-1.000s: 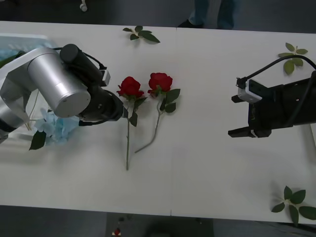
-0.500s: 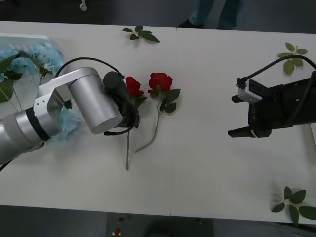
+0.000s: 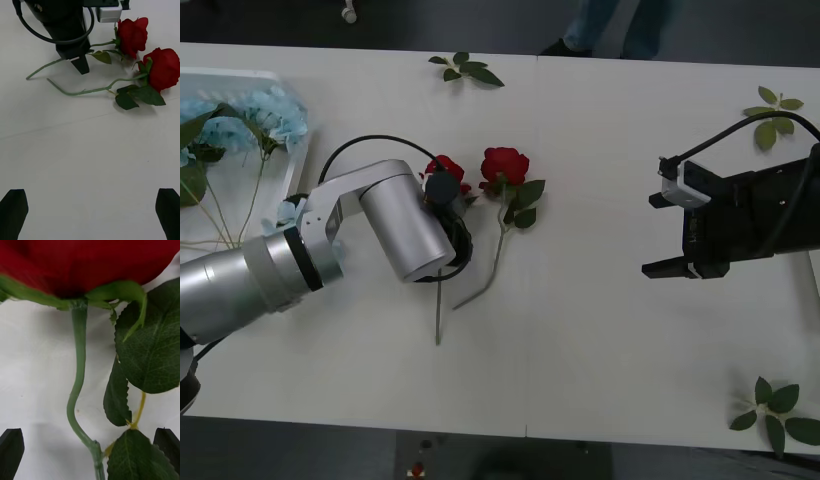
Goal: Put the red flowers into the right box and the blue flowers into the left box
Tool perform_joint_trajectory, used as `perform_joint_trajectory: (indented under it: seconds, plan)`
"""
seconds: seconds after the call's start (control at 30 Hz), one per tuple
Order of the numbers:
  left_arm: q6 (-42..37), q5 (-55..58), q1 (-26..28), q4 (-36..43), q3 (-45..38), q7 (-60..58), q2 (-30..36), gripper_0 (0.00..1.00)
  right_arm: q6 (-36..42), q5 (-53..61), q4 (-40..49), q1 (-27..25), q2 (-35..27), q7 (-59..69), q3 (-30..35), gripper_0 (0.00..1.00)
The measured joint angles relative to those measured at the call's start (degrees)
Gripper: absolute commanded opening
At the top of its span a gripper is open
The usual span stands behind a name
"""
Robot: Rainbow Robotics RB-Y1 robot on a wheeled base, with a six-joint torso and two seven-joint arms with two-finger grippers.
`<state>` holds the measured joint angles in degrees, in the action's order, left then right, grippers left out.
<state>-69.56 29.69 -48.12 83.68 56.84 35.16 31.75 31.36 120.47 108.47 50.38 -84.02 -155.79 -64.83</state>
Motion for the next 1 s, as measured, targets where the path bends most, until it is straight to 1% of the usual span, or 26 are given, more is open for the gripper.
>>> perform_joint_trajectory:
  seconds: [0.1, 0.13, 0.17, 0.2, 0.23, 0.87, 1.0]
  plan:
    - [0.81, -0.38, -0.05, -0.70, 0.84, 0.00, 0.00, 1.00, 0.00, 0.00, 0.00, 0.00, 0.00, 0.00, 0.00, 1.00]
    - [0.81, -0.75, -0.05, -0.74, 0.87, 0.00, 0.00, 0.90, 0.00, 0.00, 0.00, 0.00, 0.00, 0.00, 0.00, 1.00]
    - [0.81, -0.99, -0.05, -0.75, 0.86, 0.00, 0.00, 0.76, 0.00, 0.00, 0.00, 0.00, 0.00, 0.00, 0.00, 1.00]
    - [0.81, -1.07, -0.05, -0.75, 0.85, 0.00, 0.00, 0.26, 0.00, 0.00, 0.00, 0.00, 0.00, 0.00, 0.00, 1.00]
    - [0.81, -1.07, -0.05, -0.75, 0.85, 0.00, 0.00, 0.00, 0.00, 0.00, 0.00, 0.00, 0.00, 0.00, 0.00, 1.00]
    - [0.84, -1.07, -0.05, -0.75, 0.85, 0.01, 0.03, 0.00, 0.00, 0.00, 0.00, 0.00, 0.00, 0.00, 0.00, 1.00]
    - [0.86, -0.48, -0.05, -0.14, 0.42, 0.23, 0.90, 0.00, 0.00, 0.00, 0.00, 0.00, 0.00, 0.00, 0.00, 1.00]
